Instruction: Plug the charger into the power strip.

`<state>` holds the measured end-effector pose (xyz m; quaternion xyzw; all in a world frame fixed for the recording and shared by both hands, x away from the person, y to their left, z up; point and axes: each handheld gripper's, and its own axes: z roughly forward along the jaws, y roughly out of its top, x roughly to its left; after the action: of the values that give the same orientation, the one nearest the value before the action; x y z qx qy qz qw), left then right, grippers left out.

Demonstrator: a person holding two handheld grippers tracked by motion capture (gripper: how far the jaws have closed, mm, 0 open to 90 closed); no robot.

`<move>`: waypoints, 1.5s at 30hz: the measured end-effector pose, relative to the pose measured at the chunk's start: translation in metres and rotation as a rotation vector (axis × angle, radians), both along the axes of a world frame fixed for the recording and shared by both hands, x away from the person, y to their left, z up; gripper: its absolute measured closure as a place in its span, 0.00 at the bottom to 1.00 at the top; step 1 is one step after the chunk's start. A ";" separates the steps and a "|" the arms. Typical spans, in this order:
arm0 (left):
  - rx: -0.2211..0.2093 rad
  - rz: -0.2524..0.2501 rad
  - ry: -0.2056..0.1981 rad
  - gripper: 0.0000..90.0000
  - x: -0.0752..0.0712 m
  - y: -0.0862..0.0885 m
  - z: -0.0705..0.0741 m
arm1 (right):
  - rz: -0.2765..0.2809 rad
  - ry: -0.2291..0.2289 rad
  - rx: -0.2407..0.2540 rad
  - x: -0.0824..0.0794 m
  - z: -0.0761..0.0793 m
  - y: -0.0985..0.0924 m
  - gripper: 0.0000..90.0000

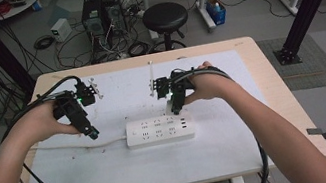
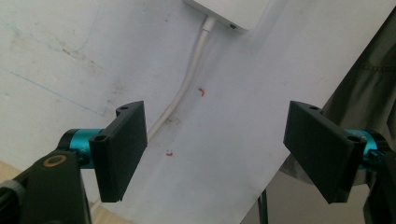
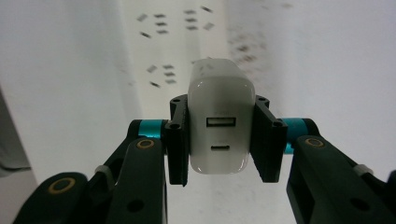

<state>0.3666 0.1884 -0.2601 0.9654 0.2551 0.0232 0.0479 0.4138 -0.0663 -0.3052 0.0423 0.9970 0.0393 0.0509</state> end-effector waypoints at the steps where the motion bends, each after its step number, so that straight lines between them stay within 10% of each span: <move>1: 0.002 0.002 0.001 0.24 -0.001 0.000 -0.001 | 0.001 0.008 -0.016 -0.001 -0.005 0.004 0.69; 26: 0.007 -0.002 0.043 0.24 0.000 0.001 -0.027 | 0.154 -0.022 -0.151 -0.003 -0.043 0.031 0.70; 45: 0.008 -0.019 0.065 0.24 0.006 -0.010 -0.036 | 0.137 -0.043 -0.156 -0.004 -0.054 0.032 0.70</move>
<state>0.3726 0.1779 -0.2961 0.9682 0.2474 -0.0075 0.0358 0.4100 -0.0348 -0.3588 -0.0309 0.9963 -0.0344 0.0727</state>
